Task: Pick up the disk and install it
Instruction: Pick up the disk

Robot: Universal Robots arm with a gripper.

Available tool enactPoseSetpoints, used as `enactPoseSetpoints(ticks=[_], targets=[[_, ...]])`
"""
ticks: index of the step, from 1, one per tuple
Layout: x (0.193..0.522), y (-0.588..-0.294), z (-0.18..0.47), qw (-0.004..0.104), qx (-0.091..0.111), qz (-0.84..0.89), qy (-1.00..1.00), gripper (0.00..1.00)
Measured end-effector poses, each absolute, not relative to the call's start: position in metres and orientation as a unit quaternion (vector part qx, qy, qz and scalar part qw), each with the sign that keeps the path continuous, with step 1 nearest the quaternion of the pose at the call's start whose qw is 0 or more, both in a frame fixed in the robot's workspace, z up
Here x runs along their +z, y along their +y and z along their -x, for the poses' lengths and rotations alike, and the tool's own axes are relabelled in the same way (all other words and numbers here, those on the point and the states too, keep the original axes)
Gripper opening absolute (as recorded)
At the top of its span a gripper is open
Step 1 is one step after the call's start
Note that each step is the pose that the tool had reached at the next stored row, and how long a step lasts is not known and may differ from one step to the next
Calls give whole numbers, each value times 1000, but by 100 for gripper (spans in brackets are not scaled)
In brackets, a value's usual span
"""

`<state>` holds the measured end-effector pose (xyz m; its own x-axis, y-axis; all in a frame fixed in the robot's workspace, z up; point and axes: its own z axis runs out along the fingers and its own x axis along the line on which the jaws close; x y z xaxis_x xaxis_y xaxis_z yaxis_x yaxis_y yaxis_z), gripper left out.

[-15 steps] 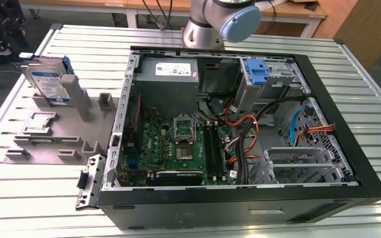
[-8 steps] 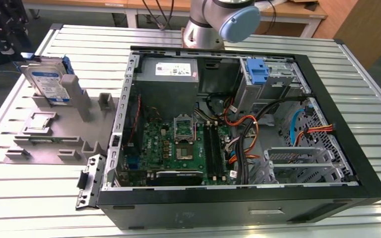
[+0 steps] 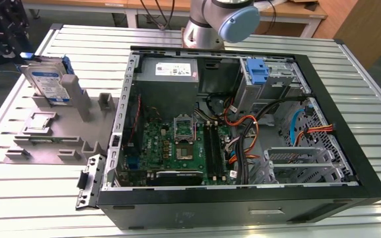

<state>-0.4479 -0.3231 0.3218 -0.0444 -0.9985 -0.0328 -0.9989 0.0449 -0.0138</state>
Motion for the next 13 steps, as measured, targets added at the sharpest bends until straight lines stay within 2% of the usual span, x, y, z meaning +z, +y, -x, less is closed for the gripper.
enactPoseSetpoints(ticks=[13], targets=[[298, -323, 448, 17, 6, 690, 724, 53]])
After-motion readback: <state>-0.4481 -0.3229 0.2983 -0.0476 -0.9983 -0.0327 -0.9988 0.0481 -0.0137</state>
